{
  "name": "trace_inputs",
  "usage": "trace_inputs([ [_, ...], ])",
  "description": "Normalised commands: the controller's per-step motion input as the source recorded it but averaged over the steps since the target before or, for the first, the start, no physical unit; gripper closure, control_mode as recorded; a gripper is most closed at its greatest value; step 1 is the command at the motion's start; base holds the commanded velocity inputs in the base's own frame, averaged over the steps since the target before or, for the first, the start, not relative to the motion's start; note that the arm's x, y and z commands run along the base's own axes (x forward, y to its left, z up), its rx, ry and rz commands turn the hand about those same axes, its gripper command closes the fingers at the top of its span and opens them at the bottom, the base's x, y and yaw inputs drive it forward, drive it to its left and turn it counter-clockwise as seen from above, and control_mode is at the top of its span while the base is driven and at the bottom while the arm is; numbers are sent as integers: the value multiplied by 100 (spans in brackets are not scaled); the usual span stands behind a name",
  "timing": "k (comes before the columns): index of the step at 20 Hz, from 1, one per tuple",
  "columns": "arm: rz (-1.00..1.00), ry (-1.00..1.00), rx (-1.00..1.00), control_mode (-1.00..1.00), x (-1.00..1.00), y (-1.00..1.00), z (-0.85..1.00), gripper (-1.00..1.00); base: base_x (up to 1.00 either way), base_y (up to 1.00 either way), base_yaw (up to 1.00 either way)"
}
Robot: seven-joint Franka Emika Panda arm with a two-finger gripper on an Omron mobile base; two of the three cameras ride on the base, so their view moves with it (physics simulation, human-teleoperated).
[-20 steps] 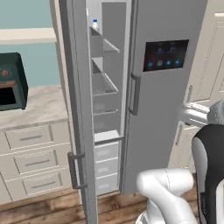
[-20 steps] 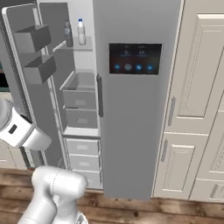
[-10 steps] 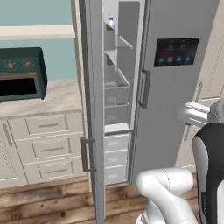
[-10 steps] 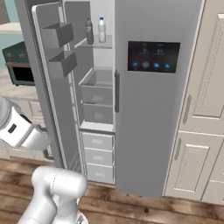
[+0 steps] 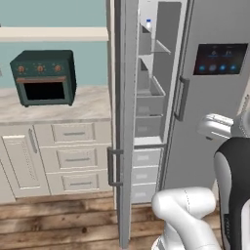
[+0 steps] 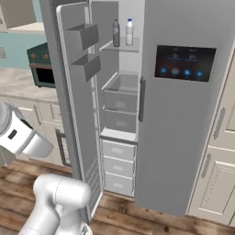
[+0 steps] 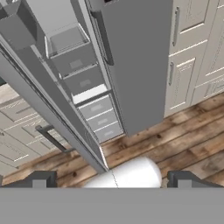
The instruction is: Take the bottled waters from the counter and place them in the freezer to freeze. Close the freezer door after placing the bottles.
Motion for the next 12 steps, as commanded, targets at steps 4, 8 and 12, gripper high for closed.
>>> trace_inputs([
  [4, 0, 0, 0, 100, 0, 0, 0, -100, 1, 22, 11],
  [8, 0, 0, 0, 100, 0, 0, 0, -100, 10, 0, 0],
  [12, 0, 0, 0, 100, 0, 0, 0, -100, 7, 13, 0],
])
